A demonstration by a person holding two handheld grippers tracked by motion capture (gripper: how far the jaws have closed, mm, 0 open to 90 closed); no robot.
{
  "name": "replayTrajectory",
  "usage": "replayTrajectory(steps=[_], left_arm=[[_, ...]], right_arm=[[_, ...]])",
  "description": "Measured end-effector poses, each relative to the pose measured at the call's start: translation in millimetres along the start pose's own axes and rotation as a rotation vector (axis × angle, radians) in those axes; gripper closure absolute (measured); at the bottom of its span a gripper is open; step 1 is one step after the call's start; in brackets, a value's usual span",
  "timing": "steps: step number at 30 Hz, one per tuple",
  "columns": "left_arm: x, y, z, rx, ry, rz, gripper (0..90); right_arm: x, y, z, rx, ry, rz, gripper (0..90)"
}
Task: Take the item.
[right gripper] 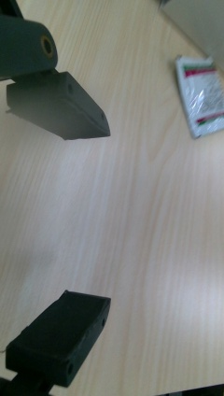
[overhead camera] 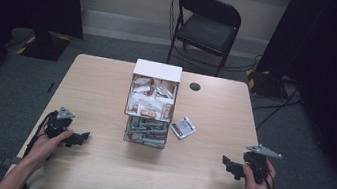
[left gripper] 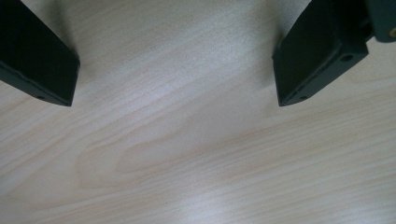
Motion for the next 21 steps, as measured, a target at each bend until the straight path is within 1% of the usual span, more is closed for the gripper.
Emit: replayTrajectory(steps=[2, 3, 4, 5, 6, 8, 9, 10, 11, 16, 17, 19, 21], left_arm=[[0.0, 0.0, 0.0, 0.000, 0.000, 0.000, 0.0], [0.1, 0.1, 0.1, 0.000, -0.001, 0.001, 0.0], [0.0, 0.0, 0.1, 0.000, -0.001, 0.000, 0.0], [0.0, 0.0, 0.1, 0.000, -0.001, 0.000, 0.0], [0.1, 0.1, 0.0, 0.000, -0.001, 0.001, 0.0], [0.0, 0.0, 0.0, 0.000, 0.000, 0.000, 0.0], [0.0, 0.0, 0.0, 0.000, 0.000, 0.000, 0.0], [0.1, 0.0, 0.1, 0.000, -0.001, 0.001, 0.0], [0.1, 0.1, 0.1, 0.000, -0.001, 0.001, 0.0], [0.1, 0.1, 0.0, 0.000, -0.001, 0.001, 0.0], [0.1, 0.1, 0.0, 0.000, -0.001, 0.001, 0.0], [0.1, 0.1, 0.0, 0.000, -0.001, 0.001, 0.0], [0.1, 0.1, 0.0, 0.000, -0.001, 0.001, 0.0]], right_arm=[[3.6, -2.3, -1.8, -0.002, -0.006, 0.007, 14.7], [12.0, -7.0, -5.1, -0.006, -0.010, 0.038, 14.6], [14.6, -8.6, -6.9, 0.007, -0.003, 0.046, 14.6], [14.6, -8.6, -6.9, 0.007, -0.003, 0.046, 14.6], [19.1, -12.5, -10.5, 0.028, -0.013, 0.060, 14.6], [22.1, -16.6, -11.3, 0.049, -0.023, 0.076, 14.6], [23.1, -19.6, -11.6, 0.071, -0.026, 0.083, 14.9], [23.9, -22.4, -11.2, 0.099, -0.026, 0.090, 15.4], [24.4, -24.7, -10.2, 0.116, -0.015, 0.092, 14.4], [23.6, -30.5, -5.4, 0.122, -0.017, 0.032, 12.1], [23.6, -30.5, -5.4, 0.122, -0.017, 0.032, 12.1], [24.0, -33.3, -5.1, 0.122, -0.015, -0.001, 9.3], [24.0, -33.4, -5.1, 0.122, -0.015, 0.000, 9.3]])
Point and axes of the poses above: each handheld gripper's, and its own axes: y roughly backward along the jaws, x roughly out of its underside, z roughly to its left, the point moved 7 cm from there along -y, roughly forward along the jaws, and after that the axes turned 3 degrees about z, right-handed, at the moved point
